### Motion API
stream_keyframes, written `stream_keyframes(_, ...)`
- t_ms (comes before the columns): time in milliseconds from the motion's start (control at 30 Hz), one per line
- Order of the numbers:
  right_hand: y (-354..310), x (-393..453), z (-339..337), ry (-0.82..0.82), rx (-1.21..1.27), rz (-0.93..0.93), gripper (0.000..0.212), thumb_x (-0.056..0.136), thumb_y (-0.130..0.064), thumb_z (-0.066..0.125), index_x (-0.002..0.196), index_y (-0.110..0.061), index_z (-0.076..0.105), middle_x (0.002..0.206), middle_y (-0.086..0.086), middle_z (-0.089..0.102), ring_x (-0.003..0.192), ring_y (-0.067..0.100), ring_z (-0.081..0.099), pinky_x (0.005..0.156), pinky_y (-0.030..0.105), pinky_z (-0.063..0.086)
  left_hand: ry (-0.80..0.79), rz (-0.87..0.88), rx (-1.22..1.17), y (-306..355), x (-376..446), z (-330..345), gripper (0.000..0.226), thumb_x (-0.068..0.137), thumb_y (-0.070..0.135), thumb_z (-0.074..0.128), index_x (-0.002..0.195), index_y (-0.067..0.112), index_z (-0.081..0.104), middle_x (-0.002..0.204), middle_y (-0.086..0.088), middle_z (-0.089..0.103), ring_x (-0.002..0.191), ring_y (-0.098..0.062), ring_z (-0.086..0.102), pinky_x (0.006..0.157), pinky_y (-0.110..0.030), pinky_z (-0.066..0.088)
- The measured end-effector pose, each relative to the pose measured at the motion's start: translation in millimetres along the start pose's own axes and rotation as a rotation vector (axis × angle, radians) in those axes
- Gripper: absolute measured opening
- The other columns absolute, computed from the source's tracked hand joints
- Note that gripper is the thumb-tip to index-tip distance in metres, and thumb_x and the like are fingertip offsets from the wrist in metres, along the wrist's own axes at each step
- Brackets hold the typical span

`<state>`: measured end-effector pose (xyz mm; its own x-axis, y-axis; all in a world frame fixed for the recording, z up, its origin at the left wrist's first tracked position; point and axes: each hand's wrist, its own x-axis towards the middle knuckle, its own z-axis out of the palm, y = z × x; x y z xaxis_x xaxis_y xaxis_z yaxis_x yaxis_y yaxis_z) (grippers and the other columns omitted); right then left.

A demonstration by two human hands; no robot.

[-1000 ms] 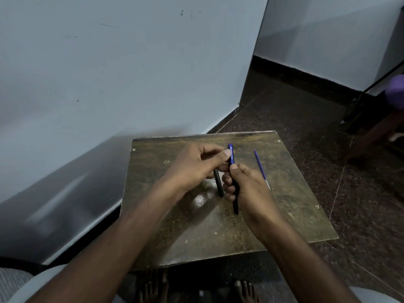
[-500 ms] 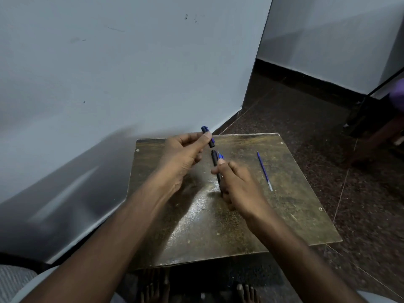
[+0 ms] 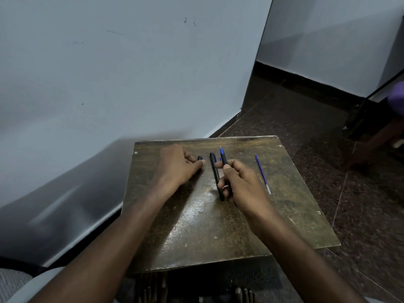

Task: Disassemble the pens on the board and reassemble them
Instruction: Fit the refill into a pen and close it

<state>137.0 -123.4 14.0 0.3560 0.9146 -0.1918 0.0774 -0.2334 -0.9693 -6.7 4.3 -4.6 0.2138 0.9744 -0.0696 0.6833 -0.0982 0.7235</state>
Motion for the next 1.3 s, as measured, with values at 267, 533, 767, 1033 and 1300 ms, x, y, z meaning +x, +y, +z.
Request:
stream_keyframes(267, -9, 2, 3, -0.118, 0.287, 0.133, 0.028, 0.115, -0.014, 0.047, 0.11, -0.006, 0.072, 0.071, 0.0, 0.069, 0.058, 0.008, 0.06, 0.057, 0.024, 0.046, -0.29, 0.122, -0.487, 20, -14, -12, 0.031, 0.113, 0.044, 0.051, 0.116, 0.035, 0.081, 0.11, 0.017, 0.084, 0.104, -0.01, 0.075, 0.088, -0.042, 0.059)
stream_keyframes(533, -8, 6, 3, -0.361, 0.324, 0.025, 0.028, 0.117, -0.01, 0.039, 0.121, 0.002, 0.064, 0.087, 0.007, 0.078, 0.076, 0.015, 0.073, 0.073, 0.027, 0.061, -0.372, 0.158, -0.775, 21, -13, -15, 0.019, 0.108, 0.017, 0.065, 0.113, 0.02, 0.083, 0.102, 0.001, 0.086, 0.066, -0.004, 0.066, 0.073, -0.019, 0.056)
stream_keyframes(767, -7, 11, -15, -0.288, 0.079, -0.091, 0.014, 0.107, -0.008, 0.066, 0.104, -0.003, 0.079, 0.091, 0.013, 0.084, 0.081, 0.027, 0.084, 0.075, 0.038, 0.069, -0.323, 0.192, -0.75, 22, -15, -15, 0.015, 0.104, 0.015, 0.07, 0.111, 0.019, 0.082, 0.093, 0.005, 0.086, 0.076, 0.003, 0.074, 0.069, -0.01, 0.053)
stream_keyframes(1033, -5, 6, -1, 0.078, -0.27, -0.238, 0.015, 0.096, -0.012, 0.083, 0.085, -0.022, 0.082, 0.069, -0.004, 0.081, 0.06, 0.009, 0.08, 0.059, 0.027, 0.067, -0.162, 0.162, -0.7, 32, -27, -4, 0.012, 0.101, 0.017, 0.075, 0.108, 0.02, 0.085, 0.1, -0.006, 0.087, 0.091, -0.013, 0.082, 0.097, -0.042, 0.063)
stream_keyframes(1300, -10, 3, 8, 0.2, -0.385, -0.294, 0.013, 0.086, -0.025, 0.092, 0.094, -0.016, 0.086, 0.065, -0.003, 0.08, 0.056, 0.004, 0.078, 0.059, 0.027, 0.066, 0.073, 0.108, -0.539, 35, -31, -9, 0.03, 0.075, 0.054, 0.094, 0.082, 0.026, 0.086, 0.07, 0.012, 0.081, 0.068, 0.001, 0.077, 0.062, -0.018, 0.06)
